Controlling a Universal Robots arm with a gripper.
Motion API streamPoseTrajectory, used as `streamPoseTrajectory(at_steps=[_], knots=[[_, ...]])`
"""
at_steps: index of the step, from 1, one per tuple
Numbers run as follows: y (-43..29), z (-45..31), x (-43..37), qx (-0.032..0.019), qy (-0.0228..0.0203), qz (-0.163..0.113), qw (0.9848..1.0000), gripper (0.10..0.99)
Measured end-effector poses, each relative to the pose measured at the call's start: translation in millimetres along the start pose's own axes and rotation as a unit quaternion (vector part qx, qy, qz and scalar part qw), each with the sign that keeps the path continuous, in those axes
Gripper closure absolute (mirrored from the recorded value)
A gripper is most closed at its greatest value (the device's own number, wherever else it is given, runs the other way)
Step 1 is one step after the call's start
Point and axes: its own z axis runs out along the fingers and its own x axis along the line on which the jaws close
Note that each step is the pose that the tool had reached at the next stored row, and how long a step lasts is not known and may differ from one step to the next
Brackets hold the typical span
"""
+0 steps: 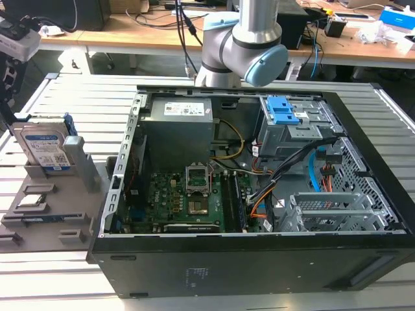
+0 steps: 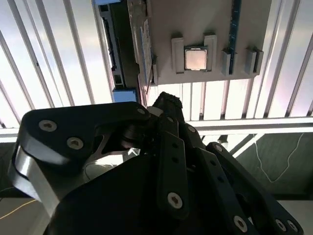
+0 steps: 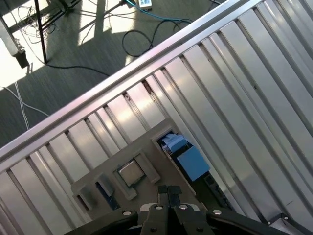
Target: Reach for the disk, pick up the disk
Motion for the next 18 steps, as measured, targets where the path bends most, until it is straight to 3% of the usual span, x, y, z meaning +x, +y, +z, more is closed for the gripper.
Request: streamPoseTrajectory(at_steps=[4,8,13,18], knots=[[0.0,0.0,0.0,0.0,0.0008,-0.022,0.9997,0.98],[0.0,0.0,0.0,0.0,0.0021,-0.055,0.9985,0.98],[-0.1,0.0,-0.1,0.0,0.0038,-0.1,0.9949,0.98],[-0.1,0.0,-0.2,0.0001,0.0049,-0.128,0.9918,0.98]])
